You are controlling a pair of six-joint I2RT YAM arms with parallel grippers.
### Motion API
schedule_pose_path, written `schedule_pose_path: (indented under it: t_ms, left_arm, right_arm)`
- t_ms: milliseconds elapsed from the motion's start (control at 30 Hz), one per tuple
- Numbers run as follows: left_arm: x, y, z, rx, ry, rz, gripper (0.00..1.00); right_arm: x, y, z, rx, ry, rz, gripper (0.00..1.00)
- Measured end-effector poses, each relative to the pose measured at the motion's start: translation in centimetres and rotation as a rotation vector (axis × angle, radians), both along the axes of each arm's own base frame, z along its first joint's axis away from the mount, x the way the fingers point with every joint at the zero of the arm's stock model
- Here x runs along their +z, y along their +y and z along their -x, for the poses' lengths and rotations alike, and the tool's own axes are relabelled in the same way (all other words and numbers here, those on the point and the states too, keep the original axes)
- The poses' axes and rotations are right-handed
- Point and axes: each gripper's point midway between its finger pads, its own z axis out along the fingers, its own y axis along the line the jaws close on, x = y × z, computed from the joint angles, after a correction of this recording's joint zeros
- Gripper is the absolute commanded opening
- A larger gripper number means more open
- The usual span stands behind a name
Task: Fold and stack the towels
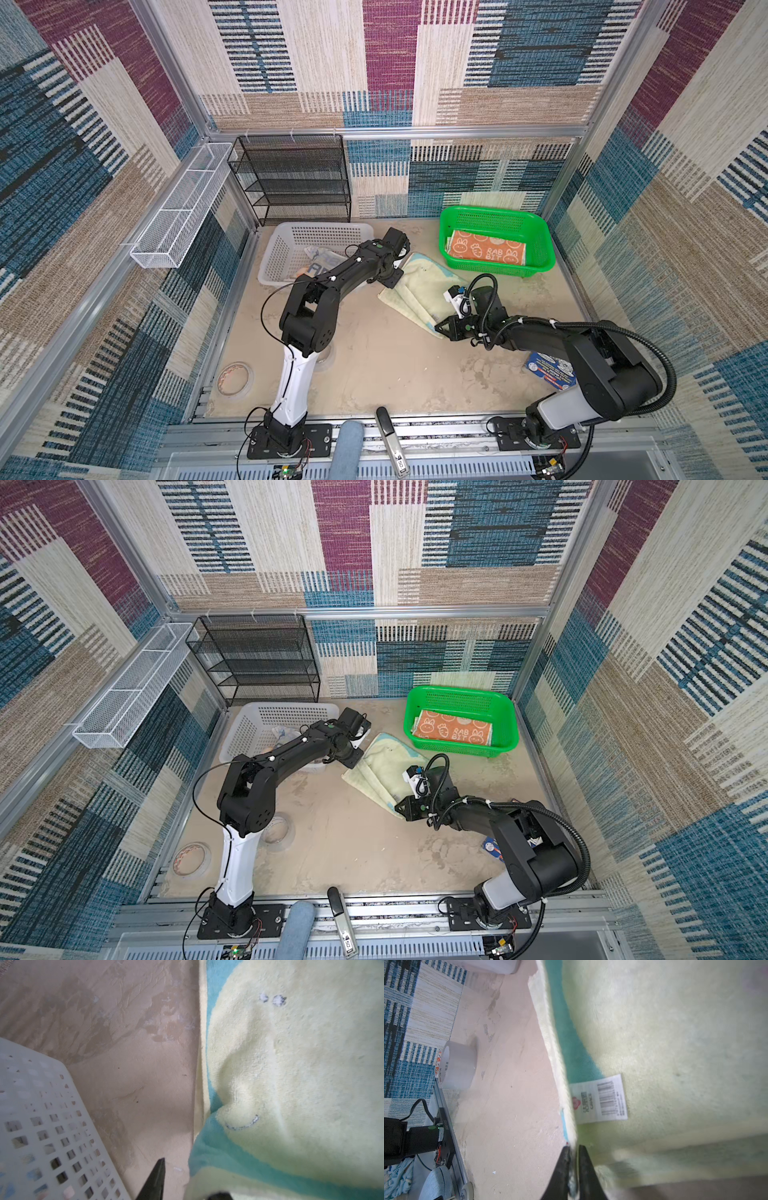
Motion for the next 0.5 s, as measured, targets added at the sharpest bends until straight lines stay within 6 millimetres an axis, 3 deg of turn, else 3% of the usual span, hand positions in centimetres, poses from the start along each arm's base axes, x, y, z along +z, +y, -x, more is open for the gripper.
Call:
schedule_pose_path:
  t_ms: [100,167,200,233,367,500]
  left_arm:
    - [0.9,-0.2,-0.1,0.000,-0.023,0.013,0.63]
    - [1.6,-0.2,-0.2,0.000,-0.037,0.022,0.76]
    - [2.0,-0.3,-0.3,0.001,-0.045,0.030,0.92]
    - [2.3,-0.4,-0.3,0.000,-0.052,0.036,0.99]
    - [4.2,-1.0,-0.3,-0.002,-0.085,0.095,0.99]
    - [6.2,-1.4,-0.1,-0.016,-0.120,0.147,0.99]
  right_arm:
    - [0.3,0.0,0.1,0.005,0.003,0.005,0.49]
    - [1.2,-0.1,-0.1,-0.002,-0.021,0.007,0.55]
    - [1.8,-0.2,-0.3,-0.012,-0.042,0.010,0.60]
    - [2.4,-0.4,-0.7,-0.022,-0.063,0.013,0.63]
    - [4.5,-1.2,-2.2,-0.095,-0.134,0.035,0.64]
    - [5.4,-1.6,-3.3,-0.150,-0.159,0.048,0.59]
